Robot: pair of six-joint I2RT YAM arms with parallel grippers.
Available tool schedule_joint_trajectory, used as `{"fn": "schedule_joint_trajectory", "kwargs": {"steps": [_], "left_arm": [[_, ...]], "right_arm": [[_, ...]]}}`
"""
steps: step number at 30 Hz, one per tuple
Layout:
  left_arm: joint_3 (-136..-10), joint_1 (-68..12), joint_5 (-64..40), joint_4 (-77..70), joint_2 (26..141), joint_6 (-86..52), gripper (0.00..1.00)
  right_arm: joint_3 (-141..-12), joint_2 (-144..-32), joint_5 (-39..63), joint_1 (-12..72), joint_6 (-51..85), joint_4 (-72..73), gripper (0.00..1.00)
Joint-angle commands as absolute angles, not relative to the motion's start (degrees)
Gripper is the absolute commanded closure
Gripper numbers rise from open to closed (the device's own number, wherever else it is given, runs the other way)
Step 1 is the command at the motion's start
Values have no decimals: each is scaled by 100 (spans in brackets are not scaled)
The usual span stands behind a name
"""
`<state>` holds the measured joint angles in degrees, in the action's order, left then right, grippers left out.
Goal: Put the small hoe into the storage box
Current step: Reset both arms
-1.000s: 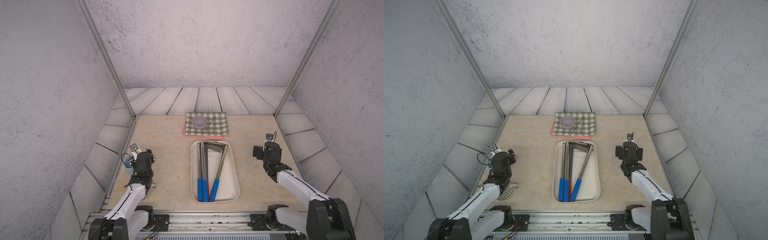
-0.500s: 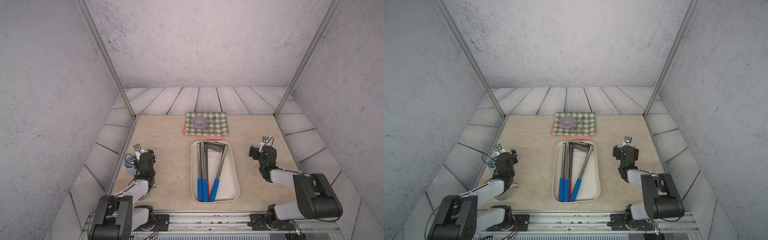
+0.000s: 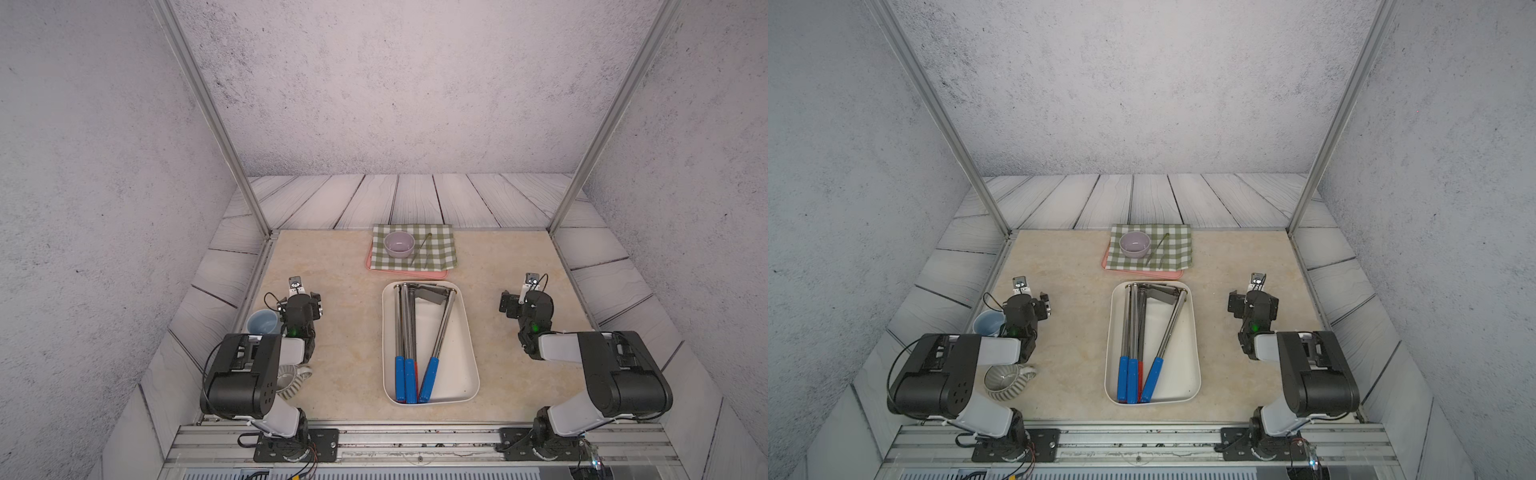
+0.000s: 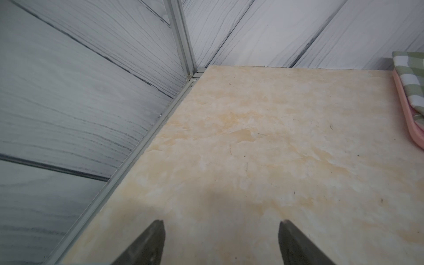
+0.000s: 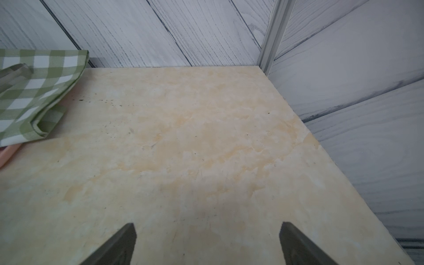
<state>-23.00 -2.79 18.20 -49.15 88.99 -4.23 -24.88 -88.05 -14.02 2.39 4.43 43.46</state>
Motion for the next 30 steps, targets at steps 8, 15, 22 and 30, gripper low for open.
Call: {"fn": "schedule_joint_trajectory", "kwargs": {"steps": [8,15,22,30], "left_arm": [[-2545,-273,1776,-4486,8749,-388,0],[-2500,-400,1995,-4627,8764,-316,0],[-2495,-396,2001,-4625,8763,-316,0],[-2505,-398,2004,-4626,8763,-316,0]], "right_arm": [[-2569,-8769,-1362,220,483,4253,1],[-2575,-8770,-1362,212,479,4244,1],[-2574,-8780,-1362,217,481,4241,1],[-2575,-8776,-1362,219,480,4245,1]]}}
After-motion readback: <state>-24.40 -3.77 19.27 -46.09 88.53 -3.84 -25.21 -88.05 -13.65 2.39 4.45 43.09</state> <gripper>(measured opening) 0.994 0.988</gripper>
